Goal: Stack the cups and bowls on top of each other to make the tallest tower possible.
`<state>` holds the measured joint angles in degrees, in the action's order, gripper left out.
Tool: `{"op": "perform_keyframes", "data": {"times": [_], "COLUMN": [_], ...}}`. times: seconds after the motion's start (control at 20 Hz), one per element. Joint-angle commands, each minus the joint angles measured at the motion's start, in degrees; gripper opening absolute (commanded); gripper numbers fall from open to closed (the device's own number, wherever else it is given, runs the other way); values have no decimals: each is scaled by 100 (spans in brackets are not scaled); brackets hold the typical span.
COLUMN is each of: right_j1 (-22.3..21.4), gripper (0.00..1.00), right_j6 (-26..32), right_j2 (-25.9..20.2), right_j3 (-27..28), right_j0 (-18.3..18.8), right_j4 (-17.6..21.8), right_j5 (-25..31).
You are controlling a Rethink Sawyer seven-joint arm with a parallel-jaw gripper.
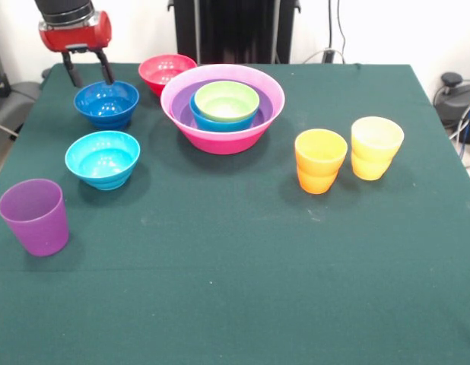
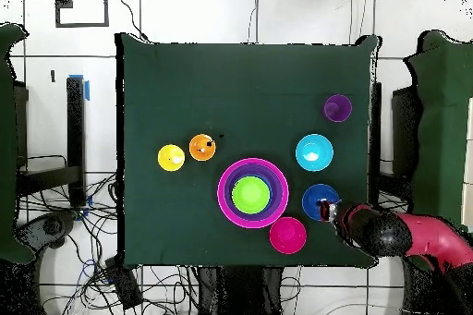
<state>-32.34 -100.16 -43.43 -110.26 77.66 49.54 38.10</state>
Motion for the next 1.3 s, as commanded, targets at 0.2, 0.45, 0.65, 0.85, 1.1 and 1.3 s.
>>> {"op": "perform_keyframes", "data": {"times": [0.2, 0.45, 0.65, 0.85, 1.1, 1.3], "right_j1": [436, 516, 599, 613, 520, 358], "gripper": [100, 100, 100, 100, 100, 100], "right_j6": [1295, 1292, 1326, 1410, 1426, 1389], "right_j2": [274, 287, 280, 214, 143, 93], "right_j3": [559, 619, 681, 731, 687, 560], "right_j0": [-375, -389, -372, -324, -295, -288], "right_j4": [672, 709, 739, 719, 657, 571], "right_j5": [136, 102, 101, 194, 279, 333]}}
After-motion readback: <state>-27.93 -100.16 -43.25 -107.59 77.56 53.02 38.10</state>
